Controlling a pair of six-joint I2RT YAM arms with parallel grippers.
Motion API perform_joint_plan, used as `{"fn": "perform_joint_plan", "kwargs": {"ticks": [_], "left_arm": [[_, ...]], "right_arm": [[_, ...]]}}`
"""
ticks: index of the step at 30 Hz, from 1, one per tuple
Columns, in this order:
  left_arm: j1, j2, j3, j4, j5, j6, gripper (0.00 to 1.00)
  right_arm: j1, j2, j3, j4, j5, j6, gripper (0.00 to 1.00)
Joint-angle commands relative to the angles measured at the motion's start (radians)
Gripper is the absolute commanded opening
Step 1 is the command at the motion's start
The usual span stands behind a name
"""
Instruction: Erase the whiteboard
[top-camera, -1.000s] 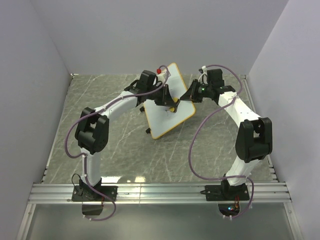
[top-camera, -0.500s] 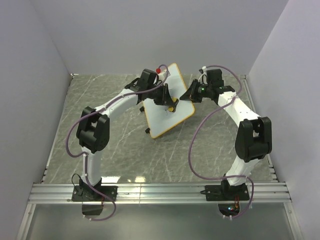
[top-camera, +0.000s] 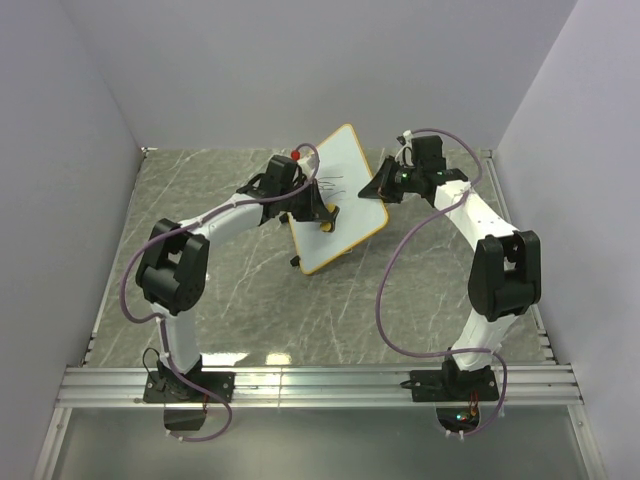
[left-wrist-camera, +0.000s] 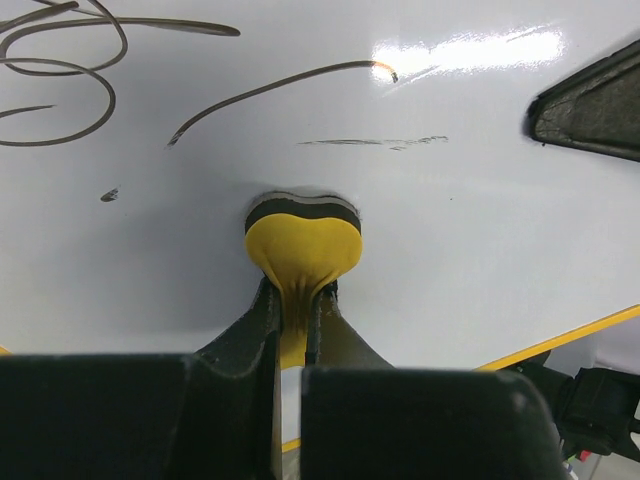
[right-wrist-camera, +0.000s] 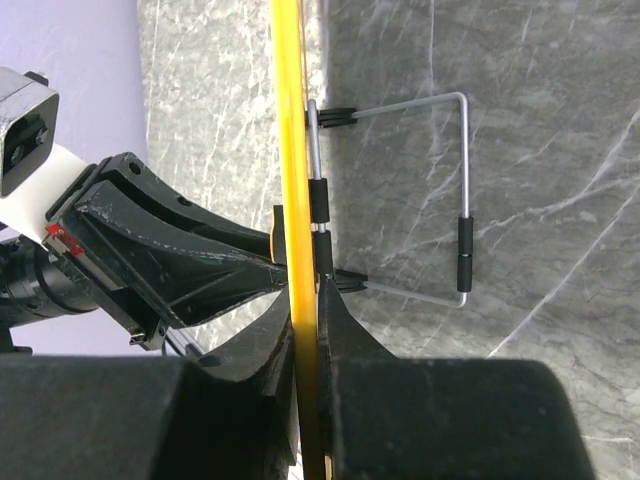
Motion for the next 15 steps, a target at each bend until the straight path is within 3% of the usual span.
{"fn": "perform_joint_plan", "kwargs": {"ticks": [1,9,15], "left_arm": [[-0.042,0.102,-0.073,-0.132,-0.062,0.017,0.0],[0.007,0.048,-0.173,-0.096,-0.06,0.01,0.0],[0.058,0.079,-0.037,-0.145,-0.069,0.028,0.0]], "right_arm": [[0.061,0.0,0.029,-0.074,-0.004,0.073,0.0],[0.058,-0.054,-0.022,-0.101,-0.019,0.067,0.0],[0.061,-0.104,-0.095,-0.117,-0.018,0.047,0.0]]}}
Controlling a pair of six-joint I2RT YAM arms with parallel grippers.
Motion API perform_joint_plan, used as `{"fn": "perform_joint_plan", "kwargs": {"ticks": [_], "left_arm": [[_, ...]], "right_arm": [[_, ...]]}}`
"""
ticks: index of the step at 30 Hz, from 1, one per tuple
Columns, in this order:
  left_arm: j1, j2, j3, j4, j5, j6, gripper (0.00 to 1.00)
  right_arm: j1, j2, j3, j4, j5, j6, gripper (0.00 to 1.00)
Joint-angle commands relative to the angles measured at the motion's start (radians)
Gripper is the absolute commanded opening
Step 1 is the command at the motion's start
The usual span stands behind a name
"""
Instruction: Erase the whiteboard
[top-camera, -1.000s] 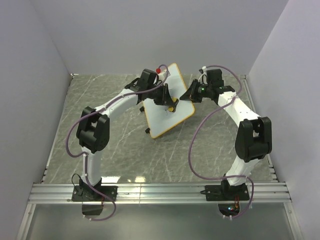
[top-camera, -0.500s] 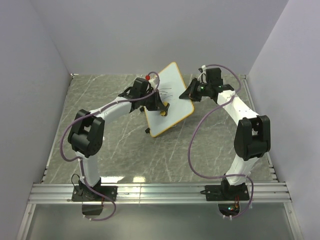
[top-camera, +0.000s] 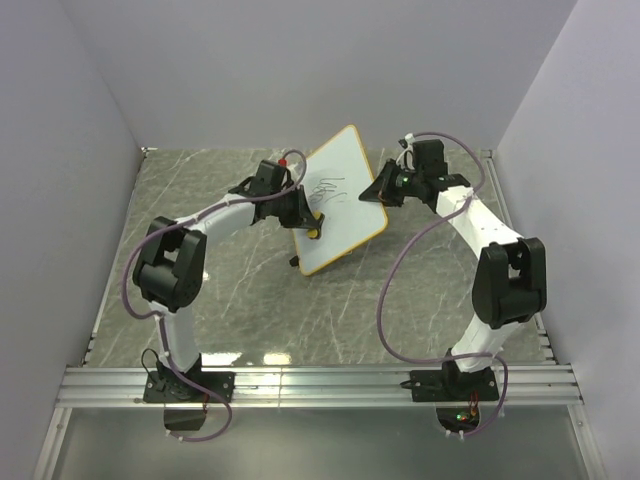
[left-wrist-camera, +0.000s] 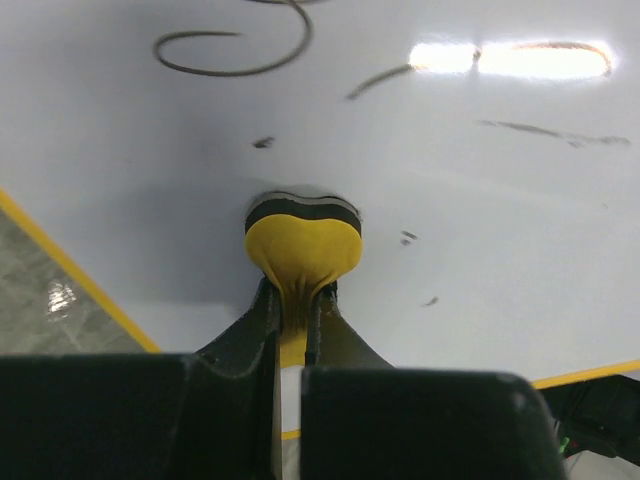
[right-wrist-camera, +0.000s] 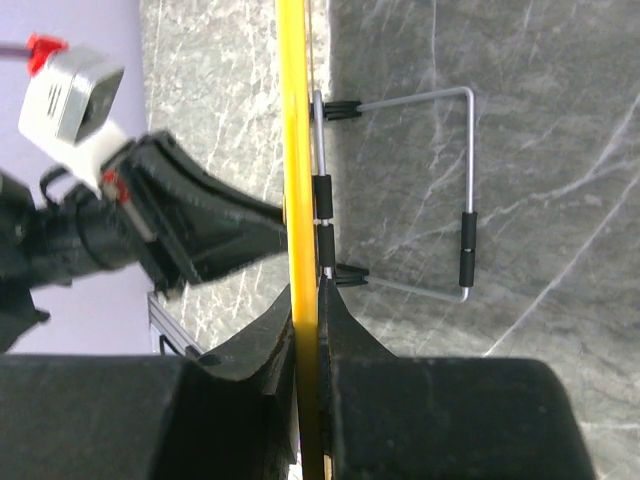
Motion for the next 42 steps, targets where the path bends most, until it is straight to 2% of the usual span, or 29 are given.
{"fn": "perform_joint_plan", "kwargs": {"ticks": [1,7,12,17,21,27,31,36,38,40,42], "left_arm": [[0.015,0.099,0.077,-0.116,-0.057,0.034,0.0],[0.087,0.179,0.239,-0.142,-0.048,0.051,0.0],[0.112,0.253,0.316,-0.128,-0.013,0.056,0.0],[0.086,0.266,0.346,-0.109,0.027,0.059,0.0],[0.012,0.256,0.379,-0.14,0.099,0.084,0.0],[-0.089,0.202,0.333,-0.224,0.225,0.145,0.0],[-0.115,0.118,0.21,-0.238,0.297,0.18,0.0],[-0.14,0.067,0.191,-0.315,0.401,0.284,0.0],[-0.144,0.056,0.19,-0.341,0.401,0.298,0.0],[-0.146,0.029,0.146,-0.28,0.363,0.268,0.0],[-0.14,0.01,0.104,-0.232,0.241,0.196,0.0]], "right_arm": [[0.053,-0.059,-0.045,-0.142,-0.029,0.031,0.0],[0.052,-0.094,-0.068,-0.183,-0.018,-0.007,0.0],[0.052,-0.105,-0.074,-0.202,-0.021,-0.02,0.0],[0.052,-0.079,-0.057,-0.208,-0.021,-0.018,0.0],[0.052,-0.057,-0.022,-0.209,-0.014,-0.017,0.0],[0.052,-0.028,0.01,-0.202,-0.008,-0.004,0.0],[0.053,-0.01,0.029,-0.205,0.005,-0.009,0.0],[0.05,0.008,0.039,-0.202,0.011,-0.009,0.0],[0.05,0.013,0.044,-0.202,0.009,-0.008,0.0],[0.05,0.018,0.047,-0.203,0.009,-0.006,0.0],[0.05,0.019,0.05,-0.203,0.006,-0.004,0.0]]}}
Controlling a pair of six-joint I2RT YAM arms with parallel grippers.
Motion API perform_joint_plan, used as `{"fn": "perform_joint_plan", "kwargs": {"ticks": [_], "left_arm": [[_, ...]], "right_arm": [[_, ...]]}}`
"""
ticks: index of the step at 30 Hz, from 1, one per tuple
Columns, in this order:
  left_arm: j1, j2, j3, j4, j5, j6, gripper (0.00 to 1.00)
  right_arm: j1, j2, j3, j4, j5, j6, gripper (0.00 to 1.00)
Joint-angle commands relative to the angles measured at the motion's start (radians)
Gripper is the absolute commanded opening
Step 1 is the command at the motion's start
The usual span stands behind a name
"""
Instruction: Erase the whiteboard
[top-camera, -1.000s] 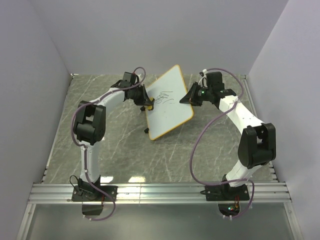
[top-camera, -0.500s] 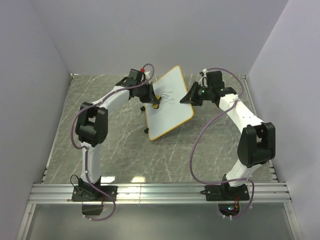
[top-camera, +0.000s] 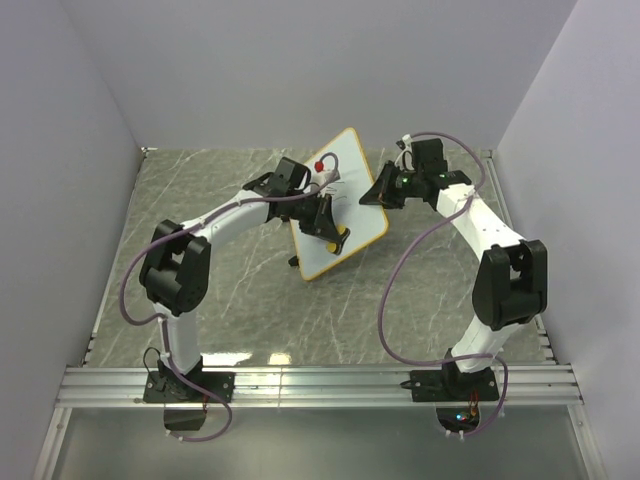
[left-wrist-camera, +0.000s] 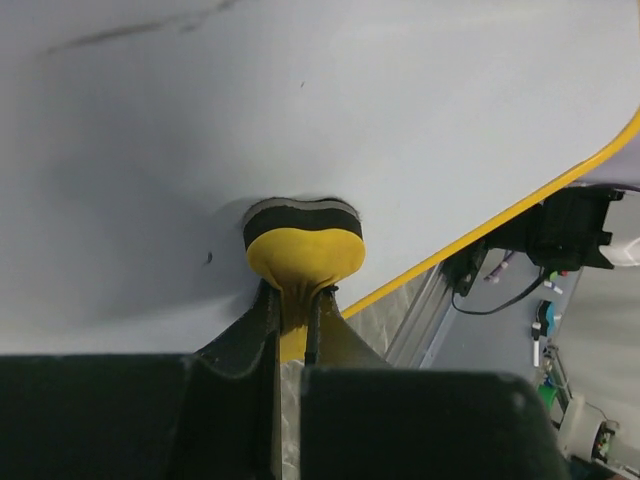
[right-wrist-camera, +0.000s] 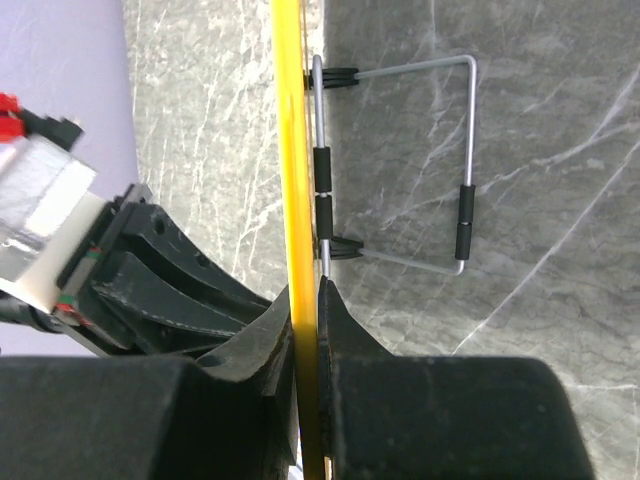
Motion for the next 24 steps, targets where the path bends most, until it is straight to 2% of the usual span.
{"fn": "perform_joint_plan", "kwargs": {"ticks": [1,5,10,17,21,24], "left_arm": [[-0.035,-0.012,-0.073,0.022,-0.092,-0.059,0.0],[0.021,0.018,-0.047,0.087,-0.209,-0.146,0.0],[0.138,0.092,0.1,0.07,-0.284,-0.177,0.0],[0.265,0.262,0.387,0.053,-0.246,-0.211,0.0],[0.281,0.366,0.484,0.045,-0.226,-0.209,0.0],[0.276,0.391,0.498,0.041,-0.166,-0.215,0.0]], "right_arm": [[0.039,0.04,0.026,-0.091,0.0,0.032,0.0],[0.04,0.029,0.02,-0.099,-0.003,0.023,0.0],[0.04,0.005,-0.009,-0.099,-0.014,0.007,0.0],[0.04,-0.018,-0.07,-0.137,-0.027,-0.04,0.0],[0.037,-0.051,-0.116,-0.146,-0.032,-0.057,0.0],[0.039,-0.054,-0.135,-0.143,-0.038,-0.056,0.0]]}}
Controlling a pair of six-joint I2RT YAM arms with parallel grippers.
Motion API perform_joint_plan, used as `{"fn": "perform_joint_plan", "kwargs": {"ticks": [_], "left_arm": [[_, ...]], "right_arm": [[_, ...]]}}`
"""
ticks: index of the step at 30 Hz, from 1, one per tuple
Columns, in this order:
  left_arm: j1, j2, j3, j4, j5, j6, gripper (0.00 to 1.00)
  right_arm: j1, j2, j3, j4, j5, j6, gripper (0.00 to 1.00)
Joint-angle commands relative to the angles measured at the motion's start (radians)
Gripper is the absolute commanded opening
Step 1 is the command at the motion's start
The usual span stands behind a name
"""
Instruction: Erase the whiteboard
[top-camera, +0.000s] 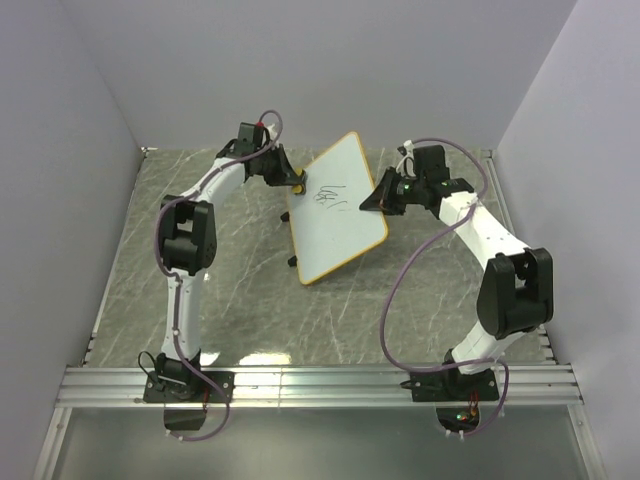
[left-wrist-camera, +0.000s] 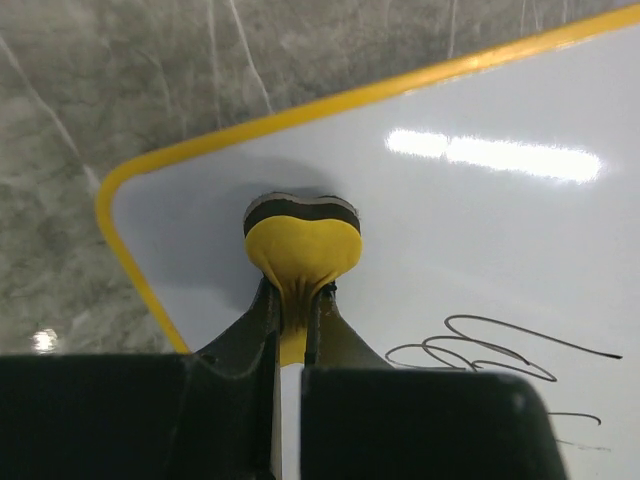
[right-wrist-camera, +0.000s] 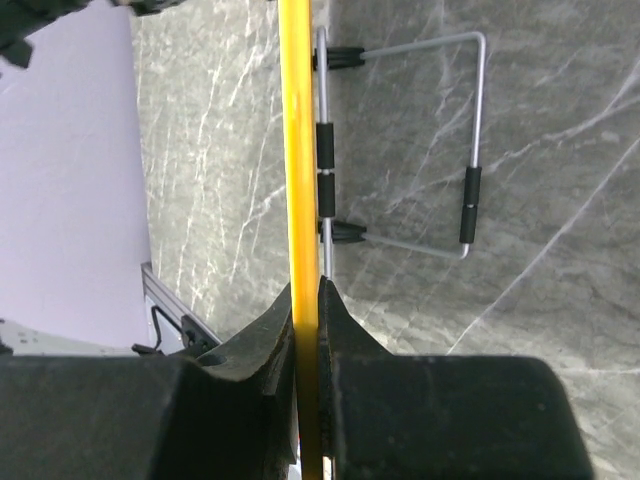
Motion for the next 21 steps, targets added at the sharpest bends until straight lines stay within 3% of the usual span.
{"fn": "perform_joint_plan", "kwargs": {"ticks": [1,5,13,21], "left_arm": [[-0.033,0.009,0.034,0.009,0.088,-0.009,0.0],[-0.091,-0.052,-0.075,0.044,0.128,0.033,0.0],[-0.217,-0.101,-0.056,-0.1,0.155,0.141,0.0],[-0.303,-0.233,-0.244,-0.062,0.231,0.144,0.0]], "right_arm": [[0.035,0.006,-0.05,-0.173,-0.028,-0.058,0.0],[0.036,0.026,-0.022,-0.18,-0.031,-0.059,0.0],[0.036,0.058,-0.001,-0.169,-0.048,-0.051,0.0],[0.035,0.063,0.001,-0.166,-0.051,-0.053,0.0]]}}
